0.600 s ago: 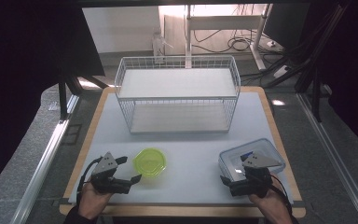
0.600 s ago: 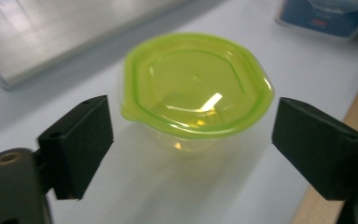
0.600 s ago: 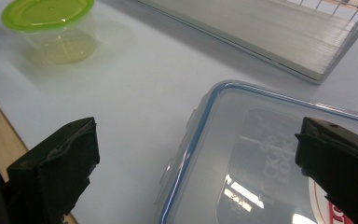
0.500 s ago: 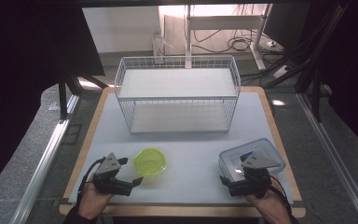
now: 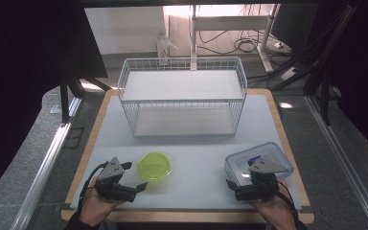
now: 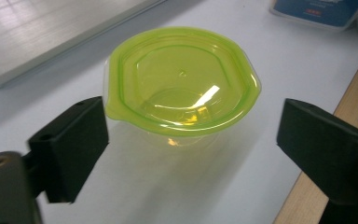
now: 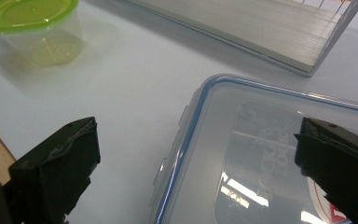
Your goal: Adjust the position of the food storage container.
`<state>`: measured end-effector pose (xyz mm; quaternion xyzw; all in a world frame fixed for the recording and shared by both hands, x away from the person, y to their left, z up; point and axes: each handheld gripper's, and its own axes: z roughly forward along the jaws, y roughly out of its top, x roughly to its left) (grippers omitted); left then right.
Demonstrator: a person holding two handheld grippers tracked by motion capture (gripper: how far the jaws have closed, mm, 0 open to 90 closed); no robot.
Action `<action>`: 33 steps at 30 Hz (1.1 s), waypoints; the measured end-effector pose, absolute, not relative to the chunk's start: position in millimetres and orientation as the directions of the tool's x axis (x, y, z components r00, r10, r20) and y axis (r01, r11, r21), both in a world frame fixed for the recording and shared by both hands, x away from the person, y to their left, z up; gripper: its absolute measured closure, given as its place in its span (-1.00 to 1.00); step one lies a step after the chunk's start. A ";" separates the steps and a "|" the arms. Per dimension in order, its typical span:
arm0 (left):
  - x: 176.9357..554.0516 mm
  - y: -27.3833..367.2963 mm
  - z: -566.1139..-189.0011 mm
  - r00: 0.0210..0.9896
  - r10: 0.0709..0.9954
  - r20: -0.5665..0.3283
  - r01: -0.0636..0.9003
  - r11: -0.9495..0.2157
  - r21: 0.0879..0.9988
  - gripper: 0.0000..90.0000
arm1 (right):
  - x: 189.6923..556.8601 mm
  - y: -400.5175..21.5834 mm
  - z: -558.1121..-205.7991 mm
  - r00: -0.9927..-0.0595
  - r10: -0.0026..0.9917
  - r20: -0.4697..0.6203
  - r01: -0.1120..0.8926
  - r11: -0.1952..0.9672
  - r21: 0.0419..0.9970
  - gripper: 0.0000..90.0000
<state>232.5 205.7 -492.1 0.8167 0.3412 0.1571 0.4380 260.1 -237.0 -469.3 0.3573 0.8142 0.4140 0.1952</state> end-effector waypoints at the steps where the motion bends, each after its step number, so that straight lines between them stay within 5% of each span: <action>1: 231.8 204.3 -490.8 0.721 0.692 -0.040 0.415 -0.384 0.824 -0.63 | 259.9 -237.4 -468.6 -0.661 0.750 -0.023 0.421 0.395 0.816 -0.95; 12: 228.8 175.9 -479.2 0.750 0.659 -0.056 0.414 -0.402 0.817 -0.01 | 256.8 -235.6 -463.9 -0.653 0.757 -0.036 0.417 0.398 0.817 -0.79; 20: 235.3 160.0 -478.9 0.780 0.620 -0.092 0.412 -0.397 0.820 0.71 | 256.3 -236.5 -463.3 -0.652 0.757 -0.035 0.415 0.395 0.820 -0.77; 26: 243.0 153.4 -484.0 0.780 0.611 -0.133 0.438 -0.382 0.814 0.99 | 255.6 -237.4 -462.4 -0.648 0.760 -0.045 0.409 0.398 0.822 -0.73; 33: 248.0 137.7 -489.7 0.779 0.609 -0.149 0.455 -0.386 0.802 1.00 | 253.3 -239.0 -459.6 -0.645 0.762 -0.055 0.386 0.387 0.837 -0.67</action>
